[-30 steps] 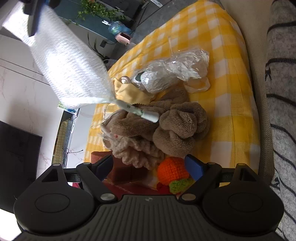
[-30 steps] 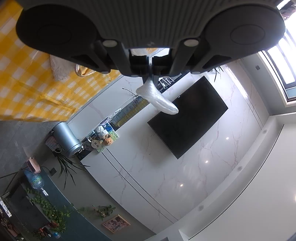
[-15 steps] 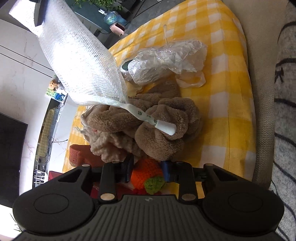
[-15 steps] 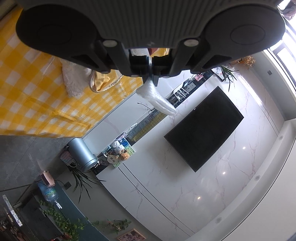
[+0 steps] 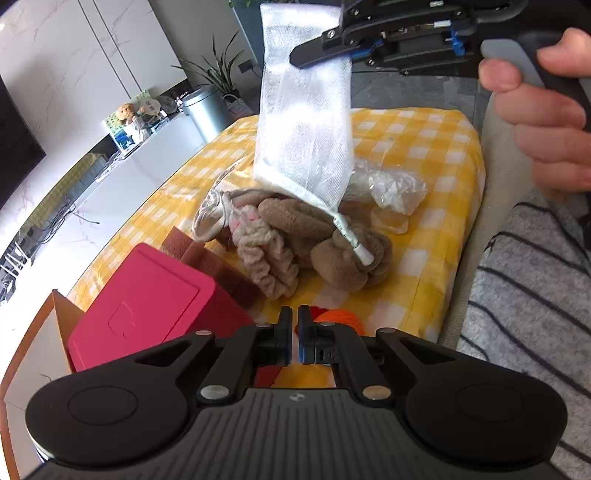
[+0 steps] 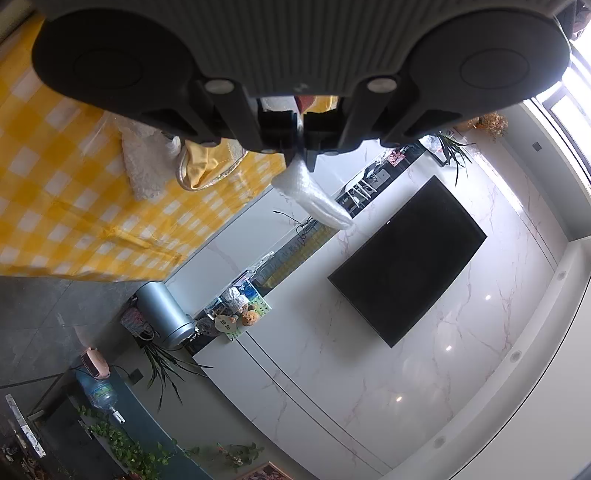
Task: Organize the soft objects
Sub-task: 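Grasp the orange crocheted strawberry with the left gripper while the right gripper holds the mesh bag, then carry the strawberry over the cardboard box and open the left gripper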
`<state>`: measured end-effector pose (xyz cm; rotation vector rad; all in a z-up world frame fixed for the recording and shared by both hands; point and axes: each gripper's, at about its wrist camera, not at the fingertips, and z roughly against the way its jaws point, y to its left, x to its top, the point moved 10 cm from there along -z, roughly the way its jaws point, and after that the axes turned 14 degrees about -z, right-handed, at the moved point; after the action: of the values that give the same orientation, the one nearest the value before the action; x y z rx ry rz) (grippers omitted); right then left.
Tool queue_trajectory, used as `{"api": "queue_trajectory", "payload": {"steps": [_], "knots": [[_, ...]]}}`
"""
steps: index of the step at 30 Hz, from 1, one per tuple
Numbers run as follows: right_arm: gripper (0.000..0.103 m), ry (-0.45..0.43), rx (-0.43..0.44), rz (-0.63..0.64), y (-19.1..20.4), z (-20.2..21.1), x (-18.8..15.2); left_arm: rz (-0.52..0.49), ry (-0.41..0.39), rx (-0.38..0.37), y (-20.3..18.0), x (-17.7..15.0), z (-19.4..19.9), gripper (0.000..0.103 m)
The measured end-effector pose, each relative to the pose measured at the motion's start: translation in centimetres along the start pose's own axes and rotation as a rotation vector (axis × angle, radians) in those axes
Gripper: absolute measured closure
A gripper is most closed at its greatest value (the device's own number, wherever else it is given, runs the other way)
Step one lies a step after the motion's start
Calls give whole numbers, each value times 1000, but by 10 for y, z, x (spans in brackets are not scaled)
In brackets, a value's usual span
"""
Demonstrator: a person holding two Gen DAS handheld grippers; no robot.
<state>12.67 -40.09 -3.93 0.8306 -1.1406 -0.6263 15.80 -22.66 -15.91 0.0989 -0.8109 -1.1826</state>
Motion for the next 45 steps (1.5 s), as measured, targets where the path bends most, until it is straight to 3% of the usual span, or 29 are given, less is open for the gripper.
{"api": "queue_trajectory", "payload": {"steps": [4,6,10,11,17,28,30,31,32,38,45], "knots": [[103,1,-12,23,1,2,-2,23,34,-28,-3,-12,-10,98],[103,5,-13,26,1,1,-3,37,46,-75,-15,-19,1,88],[103,20,-19,11,-2,-3,-3,54,-47,-188,-30,-23,12,21],[103,24,-19,13,-2,-3,-4,63,-67,-227,-35,-25,13,19],[103,26,-17,14,-1,-2,-4,108,6,-210,-44,-19,-12,19],[103,40,-4,3,-3,-5,-6,234,17,-157,-31,-4,-26,17],[103,44,-2,-1,-3,-6,-6,252,23,-151,-27,-2,-28,24],[103,47,0,-2,-3,-6,-7,250,27,-139,-25,-1,-28,44],[103,48,1,-2,-3,-6,-7,248,27,-108,-22,0,-28,46],[103,51,-5,2,-5,-9,-7,286,7,-118,-18,-7,-21,47],[103,49,-5,-2,-5,-9,-6,306,-114,-86,-6,-6,34,47]]}}
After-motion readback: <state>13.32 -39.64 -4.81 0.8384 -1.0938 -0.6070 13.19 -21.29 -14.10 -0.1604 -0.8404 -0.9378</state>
